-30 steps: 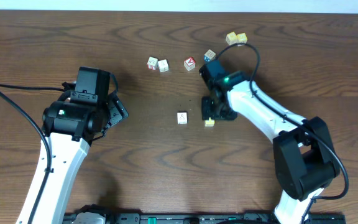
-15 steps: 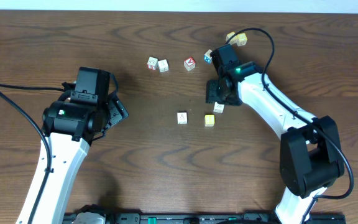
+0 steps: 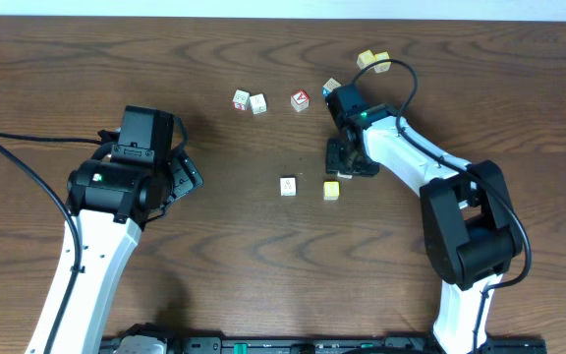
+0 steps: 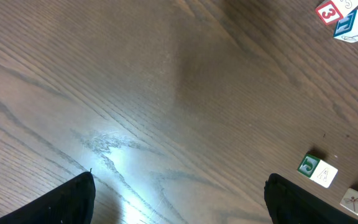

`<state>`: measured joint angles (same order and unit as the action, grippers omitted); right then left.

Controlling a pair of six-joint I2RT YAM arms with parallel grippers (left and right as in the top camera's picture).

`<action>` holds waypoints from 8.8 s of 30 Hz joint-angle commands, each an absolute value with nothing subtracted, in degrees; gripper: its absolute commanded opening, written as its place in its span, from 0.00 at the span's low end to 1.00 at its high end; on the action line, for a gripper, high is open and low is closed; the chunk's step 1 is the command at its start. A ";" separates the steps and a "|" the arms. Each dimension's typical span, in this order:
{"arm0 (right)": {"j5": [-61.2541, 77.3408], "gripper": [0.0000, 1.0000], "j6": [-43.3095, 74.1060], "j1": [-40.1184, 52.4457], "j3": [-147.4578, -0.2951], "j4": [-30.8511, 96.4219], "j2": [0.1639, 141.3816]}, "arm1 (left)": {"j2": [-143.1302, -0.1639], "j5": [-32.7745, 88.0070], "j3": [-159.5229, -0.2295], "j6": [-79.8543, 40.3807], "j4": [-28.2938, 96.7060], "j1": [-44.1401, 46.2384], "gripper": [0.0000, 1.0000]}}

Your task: Lift 4 blocks

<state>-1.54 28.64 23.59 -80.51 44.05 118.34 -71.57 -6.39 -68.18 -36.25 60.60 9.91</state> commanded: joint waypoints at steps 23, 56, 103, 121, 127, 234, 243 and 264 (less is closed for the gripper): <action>7.68 0.33 14.48 16.25 -80.66 58.83 118.41 | -71.75 -7.11 -68.86 -36.95 60.82 9.67 0.87; 16.80 0.45 16.73 17.91 -80.66 55.96 118.41 | -71.75 -7.11 -68.86 -36.97 60.82 9.67 0.87; 0.82 0.05 29.76 36.80 -85.56 55.57 118.43 | -71.75 -7.11 -68.86 -36.97 60.82 9.67 0.87; -3.07 0.04 30.22 36.67 -81.47 51.81 118.43 | -71.75 -7.11 -68.86 -36.95 60.82 9.67 0.87; -3.20 0.04 30.24 36.01 -81.19 51.92 118.43 | -71.75 -7.11 -68.86 -36.97 60.82 9.67 0.87; -6.20 0.39 34.68 7.57 -83.09 46.68 118.41 | -71.77 -7.11 -68.86 -36.95 60.82 9.67 0.87; -6.50 0.27 28.67 7.57 -83.13 49.04 118.41 | -71.75 -7.11 -68.86 -36.95 60.82 9.67 0.87; 8.27 0.30 17.93 11.64 -83.13 62.15 118.41 | -71.75 -7.11 -68.86 -36.95 60.82 9.67 0.87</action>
<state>6.48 19.25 9.67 -83.50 62.00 118.34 -71.57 -6.39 -68.18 -36.25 60.60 9.91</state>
